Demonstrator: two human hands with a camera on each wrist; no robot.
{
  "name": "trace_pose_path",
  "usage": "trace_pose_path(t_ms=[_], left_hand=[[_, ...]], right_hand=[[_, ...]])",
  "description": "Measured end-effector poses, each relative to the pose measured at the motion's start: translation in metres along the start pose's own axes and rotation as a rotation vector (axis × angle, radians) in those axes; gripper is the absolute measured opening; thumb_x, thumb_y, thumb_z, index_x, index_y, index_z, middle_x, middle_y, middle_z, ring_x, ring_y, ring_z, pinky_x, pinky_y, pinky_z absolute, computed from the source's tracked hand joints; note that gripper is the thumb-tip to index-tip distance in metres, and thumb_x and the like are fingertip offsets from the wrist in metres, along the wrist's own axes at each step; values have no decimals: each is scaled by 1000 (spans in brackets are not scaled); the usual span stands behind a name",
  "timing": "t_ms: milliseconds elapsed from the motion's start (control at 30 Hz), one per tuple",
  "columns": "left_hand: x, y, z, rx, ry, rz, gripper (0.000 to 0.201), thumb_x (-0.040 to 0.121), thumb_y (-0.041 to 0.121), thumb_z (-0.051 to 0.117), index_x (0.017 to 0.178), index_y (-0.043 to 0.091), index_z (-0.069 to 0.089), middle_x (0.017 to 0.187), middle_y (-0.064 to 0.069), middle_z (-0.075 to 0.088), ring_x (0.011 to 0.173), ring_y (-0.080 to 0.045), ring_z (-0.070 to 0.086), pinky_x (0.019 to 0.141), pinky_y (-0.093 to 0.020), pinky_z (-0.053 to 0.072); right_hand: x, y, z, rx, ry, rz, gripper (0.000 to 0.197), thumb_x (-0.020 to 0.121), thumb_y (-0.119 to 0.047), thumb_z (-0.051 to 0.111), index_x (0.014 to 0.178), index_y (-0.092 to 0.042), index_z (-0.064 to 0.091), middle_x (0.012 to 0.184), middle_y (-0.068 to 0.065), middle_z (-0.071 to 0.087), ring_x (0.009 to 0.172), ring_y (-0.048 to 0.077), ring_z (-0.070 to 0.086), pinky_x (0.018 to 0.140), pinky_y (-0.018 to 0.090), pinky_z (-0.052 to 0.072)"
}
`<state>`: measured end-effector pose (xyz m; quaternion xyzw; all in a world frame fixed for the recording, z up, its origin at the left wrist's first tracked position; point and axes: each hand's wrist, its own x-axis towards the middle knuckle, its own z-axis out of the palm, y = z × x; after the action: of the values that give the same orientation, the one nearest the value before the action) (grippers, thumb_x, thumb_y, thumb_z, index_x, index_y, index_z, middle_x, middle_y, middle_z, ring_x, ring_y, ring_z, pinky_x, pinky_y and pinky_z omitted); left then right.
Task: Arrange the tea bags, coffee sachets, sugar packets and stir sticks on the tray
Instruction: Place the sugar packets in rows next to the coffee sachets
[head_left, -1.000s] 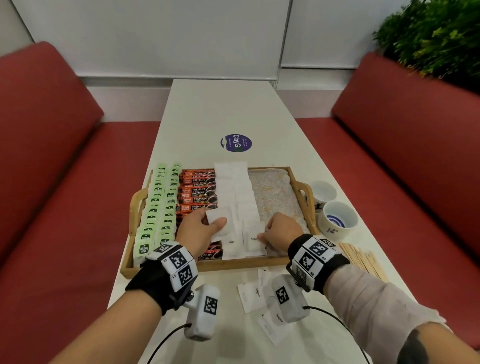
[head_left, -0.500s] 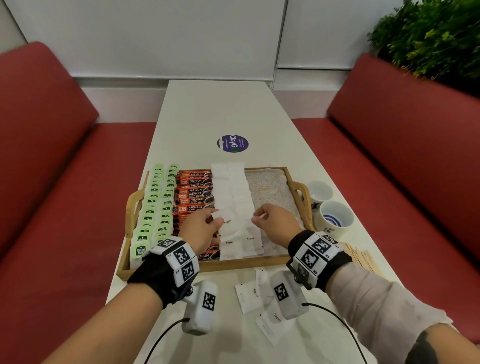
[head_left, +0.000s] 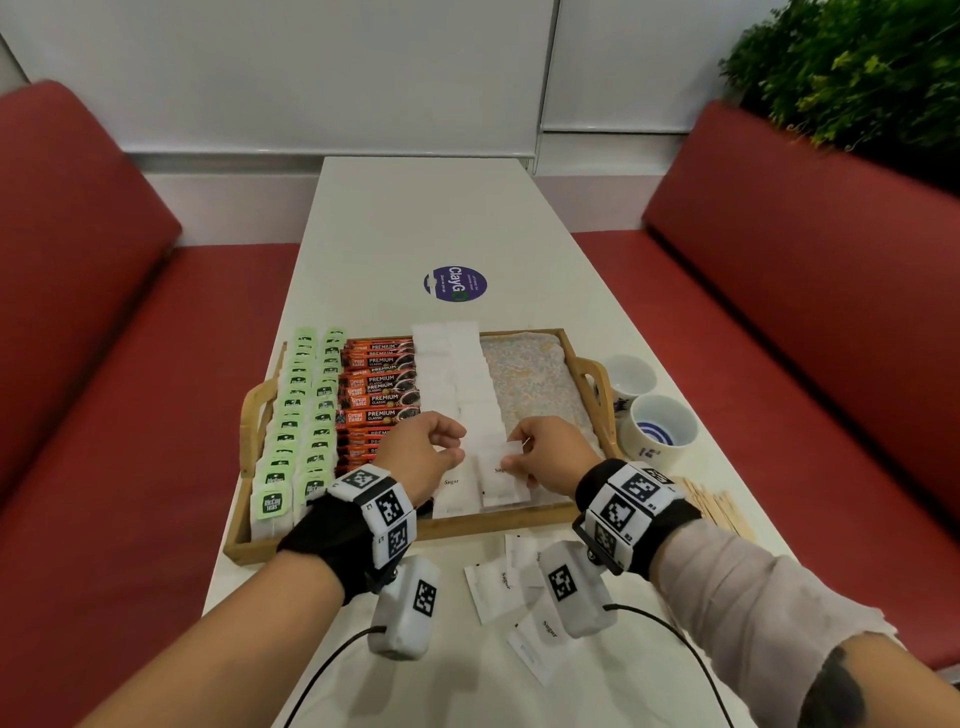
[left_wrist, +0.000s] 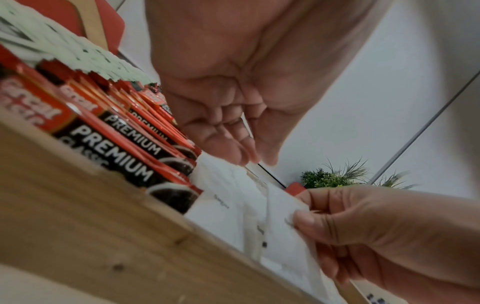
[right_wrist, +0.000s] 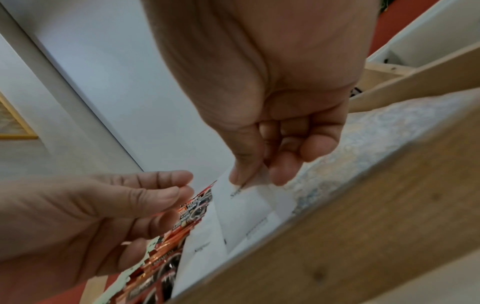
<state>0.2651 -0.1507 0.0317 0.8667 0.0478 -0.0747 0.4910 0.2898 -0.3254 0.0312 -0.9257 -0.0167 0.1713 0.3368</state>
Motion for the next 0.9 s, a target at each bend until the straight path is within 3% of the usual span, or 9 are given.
trace_pose_path(t_ms=[167,400,533,667,900], left_hand=[[-2,-5,-1,10,7,6,17,85,9,66,93,22,61,89,7,63,82,-10,59,64,-24,46],[-3,-4,0,30,14,11,18,84,9,67,93,23,61,88,9,63,81,-8,58,63,-18,44],[-4,-4,5,30,0,-3,19,82,11,69,90,25,60,88,9,63,80,-11,60,61,-21,44],[-12,-3,9,21,6,-8,19,80,12,72,86,26,61,87,8,66,78,-8,60,68,-27,50],[-35,2,22,175,-36,-17,12,80,17,72,78,28,65,74,10,66,70,-3,60,62,-13,44]], right_hand=[[-1,1,6,-42,-6,28,19,82,-20,72,86,-18,54,80,-1,59,80,21,60,81,35,53],[1,0,11,54,-29,112,26,82,-17,74,89,-17,49,76,4,59,68,23,61,73,44,59],[0,2,11,-40,-4,98,34,77,-26,77,83,-20,44,91,7,63,79,24,63,74,38,56],[-5,5,7,-81,43,71,35,77,-33,76,88,-19,46,88,1,60,77,17,58,65,27,46],[-39,20,-12,-35,128,-39,19,83,-30,70,87,-17,56,78,-8,55,72,9,51,55,19,35]])
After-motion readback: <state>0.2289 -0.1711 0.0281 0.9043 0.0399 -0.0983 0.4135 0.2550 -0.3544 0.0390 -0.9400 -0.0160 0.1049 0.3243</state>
